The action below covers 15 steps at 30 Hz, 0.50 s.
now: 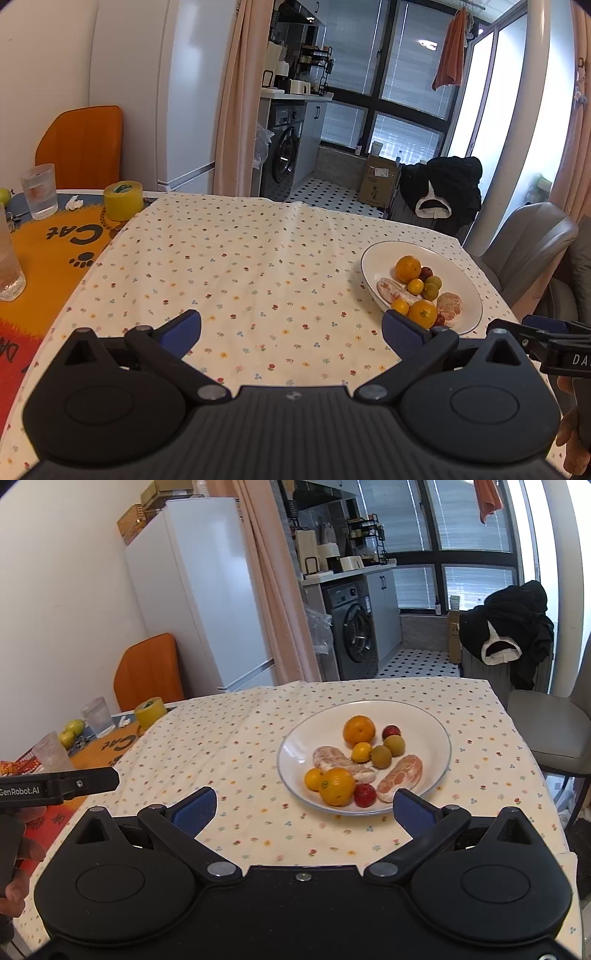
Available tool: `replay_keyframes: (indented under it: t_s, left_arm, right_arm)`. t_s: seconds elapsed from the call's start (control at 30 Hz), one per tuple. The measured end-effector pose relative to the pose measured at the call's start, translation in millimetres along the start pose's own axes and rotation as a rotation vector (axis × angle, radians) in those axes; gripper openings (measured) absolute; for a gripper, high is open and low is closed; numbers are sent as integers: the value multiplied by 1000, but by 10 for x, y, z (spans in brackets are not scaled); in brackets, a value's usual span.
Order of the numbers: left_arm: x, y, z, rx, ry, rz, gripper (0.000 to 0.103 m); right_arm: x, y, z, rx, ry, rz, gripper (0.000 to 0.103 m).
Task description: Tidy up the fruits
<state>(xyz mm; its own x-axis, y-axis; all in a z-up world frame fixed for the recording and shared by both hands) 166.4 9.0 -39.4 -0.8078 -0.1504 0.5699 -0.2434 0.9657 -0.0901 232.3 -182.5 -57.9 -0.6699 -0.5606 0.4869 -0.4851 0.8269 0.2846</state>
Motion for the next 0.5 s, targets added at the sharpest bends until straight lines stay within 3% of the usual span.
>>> replay_keyframes:
  t_s: [0.5]
  left_arm:
    - [393, 180, 149, -7, -26, -19, 103]
  right_arm:
    - [247, 183, 34, 20, -23, -22, 103]
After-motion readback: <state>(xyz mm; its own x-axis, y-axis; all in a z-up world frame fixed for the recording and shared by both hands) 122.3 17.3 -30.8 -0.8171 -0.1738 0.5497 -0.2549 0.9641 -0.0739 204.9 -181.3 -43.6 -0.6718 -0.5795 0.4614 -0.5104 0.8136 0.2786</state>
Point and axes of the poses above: each gripper's, at about its wrist camera, not at the fingertips, and x roughly against the way its jaws point, y to its left, z to its underside, the point moved 7 cm from there along -x, roughly the way its jaws point, and after that the axes turned 6 degrees about -z, right-handed, at the moved point
